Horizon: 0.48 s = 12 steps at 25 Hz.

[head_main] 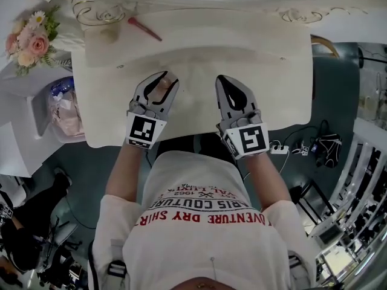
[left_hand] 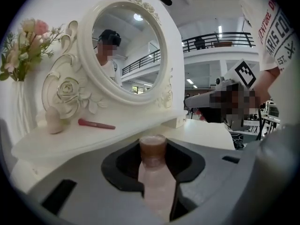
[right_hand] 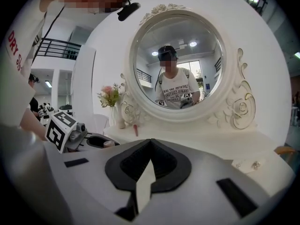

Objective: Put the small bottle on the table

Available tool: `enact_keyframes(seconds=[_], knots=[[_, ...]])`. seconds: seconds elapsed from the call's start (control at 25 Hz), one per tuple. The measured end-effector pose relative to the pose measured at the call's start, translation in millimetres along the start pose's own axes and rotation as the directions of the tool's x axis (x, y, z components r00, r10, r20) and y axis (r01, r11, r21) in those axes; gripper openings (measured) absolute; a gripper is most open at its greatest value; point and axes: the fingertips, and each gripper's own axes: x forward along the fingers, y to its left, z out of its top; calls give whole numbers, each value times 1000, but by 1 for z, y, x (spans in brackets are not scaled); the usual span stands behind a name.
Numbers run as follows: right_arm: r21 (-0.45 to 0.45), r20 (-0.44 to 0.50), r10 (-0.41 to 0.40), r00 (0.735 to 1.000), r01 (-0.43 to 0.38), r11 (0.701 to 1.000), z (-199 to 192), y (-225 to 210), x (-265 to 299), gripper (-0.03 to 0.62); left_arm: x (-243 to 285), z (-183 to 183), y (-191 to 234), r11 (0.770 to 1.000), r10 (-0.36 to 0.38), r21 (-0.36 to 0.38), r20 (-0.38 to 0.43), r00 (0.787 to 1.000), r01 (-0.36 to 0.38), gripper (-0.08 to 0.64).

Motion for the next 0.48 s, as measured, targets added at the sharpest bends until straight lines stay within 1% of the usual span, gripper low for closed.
enact_keyframes(seconds=[0.36,0.48], knots=[[13,-38,-29,999,29,999,-14,-9,1,-2,7,-17,3,1000,8,15,-6,1000,-8,138],[8,-40,-22,999,22,1000,-14,-7,1,-1,5,-20,1,999,12,39,-5,1000,-12,138]])
